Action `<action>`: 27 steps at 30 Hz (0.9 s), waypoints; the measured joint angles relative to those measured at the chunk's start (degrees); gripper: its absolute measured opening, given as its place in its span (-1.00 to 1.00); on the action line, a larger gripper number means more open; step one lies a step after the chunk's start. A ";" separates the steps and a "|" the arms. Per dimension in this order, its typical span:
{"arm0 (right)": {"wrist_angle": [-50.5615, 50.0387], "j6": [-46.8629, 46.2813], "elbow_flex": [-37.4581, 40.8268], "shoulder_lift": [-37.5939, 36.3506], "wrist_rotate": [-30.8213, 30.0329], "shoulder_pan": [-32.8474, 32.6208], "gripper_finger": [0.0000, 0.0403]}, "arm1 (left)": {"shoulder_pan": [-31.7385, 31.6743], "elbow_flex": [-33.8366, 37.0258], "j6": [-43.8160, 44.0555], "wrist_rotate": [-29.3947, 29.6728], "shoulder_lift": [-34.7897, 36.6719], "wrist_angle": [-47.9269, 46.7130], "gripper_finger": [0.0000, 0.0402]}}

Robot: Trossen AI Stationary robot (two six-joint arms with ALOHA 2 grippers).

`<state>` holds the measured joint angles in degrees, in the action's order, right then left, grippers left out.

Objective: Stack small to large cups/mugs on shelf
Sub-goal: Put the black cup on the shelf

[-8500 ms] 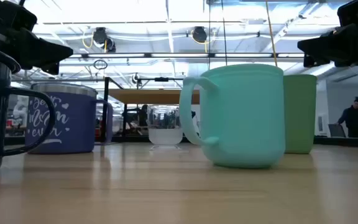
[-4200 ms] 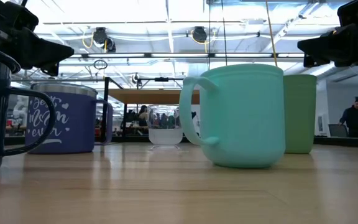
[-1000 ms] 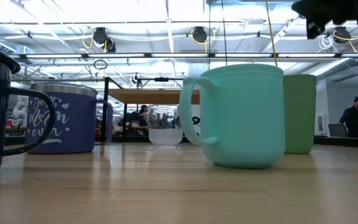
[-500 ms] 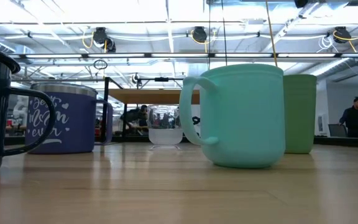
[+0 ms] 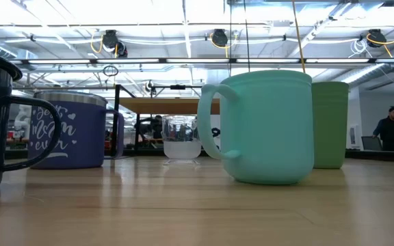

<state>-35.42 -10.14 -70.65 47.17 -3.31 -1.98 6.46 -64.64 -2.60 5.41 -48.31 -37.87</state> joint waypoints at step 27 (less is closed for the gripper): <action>-14.12 -16.27 -4.23 15.58 -2.69 -12.16 -1.00 | 16.04 23.14 -0.62 13.30 -0.05 31.64 -0.93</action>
<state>-49.54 -26.41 -74.88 62.76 -6.00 -14.14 22.50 -41.50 -3.22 18.70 -48.37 -6.23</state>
